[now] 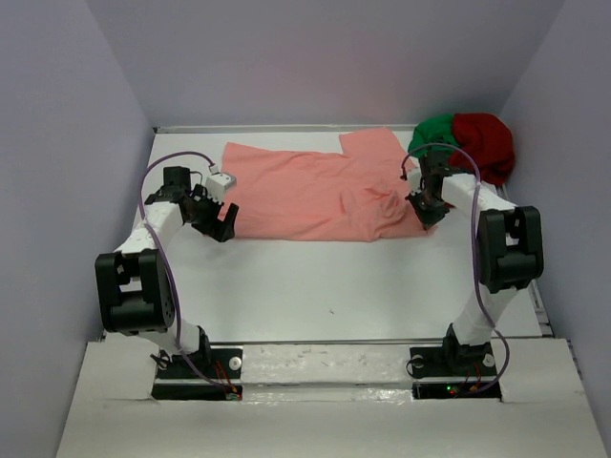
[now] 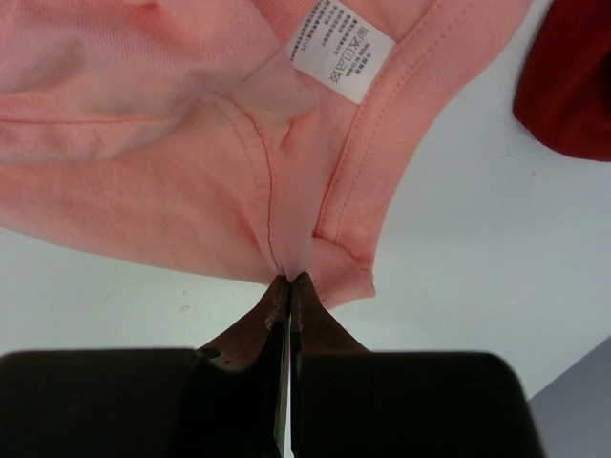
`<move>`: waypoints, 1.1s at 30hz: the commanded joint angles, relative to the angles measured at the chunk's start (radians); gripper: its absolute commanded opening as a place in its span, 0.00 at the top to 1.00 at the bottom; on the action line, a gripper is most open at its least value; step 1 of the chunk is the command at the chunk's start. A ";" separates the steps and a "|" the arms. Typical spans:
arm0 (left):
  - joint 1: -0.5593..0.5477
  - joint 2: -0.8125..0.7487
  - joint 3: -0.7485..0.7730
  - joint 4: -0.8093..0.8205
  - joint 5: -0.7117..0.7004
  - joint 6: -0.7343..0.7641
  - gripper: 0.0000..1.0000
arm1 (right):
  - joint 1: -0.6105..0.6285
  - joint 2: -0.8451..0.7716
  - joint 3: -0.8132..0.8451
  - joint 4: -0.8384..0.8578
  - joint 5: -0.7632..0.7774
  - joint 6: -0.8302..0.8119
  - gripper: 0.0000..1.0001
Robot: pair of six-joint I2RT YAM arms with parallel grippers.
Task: Fold and stack the t-shirts
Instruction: Fold the flattened tshirt in 1/3 of the way
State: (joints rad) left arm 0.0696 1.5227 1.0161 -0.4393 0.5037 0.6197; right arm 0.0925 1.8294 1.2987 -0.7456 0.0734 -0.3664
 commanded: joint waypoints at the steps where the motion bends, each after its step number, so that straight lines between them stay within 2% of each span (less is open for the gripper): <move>1: 0.007 -0.038 0.041 -0.018 0.018 -0.003 0.01 | -0.005 -0.090 0.008 -0.052 0.049 0.006 1.00; 17: 0.006 -0.061 0.009 -0.026 0.021 0.005 0.01 | -0.005 -0.082 -0.006 -0.078 0.082 -0.009 1.00; 23: 0.006 -0.016 -0.048 0.013 0.024 0.017 0.01 | -0.005 -0.064 0.007 -0.083 0.062 -0.005 1.00; 33: 0.006 0.042 -0.039 0.096 -0.014 0.038 0.01 | -0.005 -0.058 0.008 -0.092 0.054 -0.011 1.00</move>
State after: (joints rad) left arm 0.0696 1.5528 0.9726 -0.3866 0.5034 0.6338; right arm 0.0925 1.7702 1.2930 -0.8089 0.1307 -0.3702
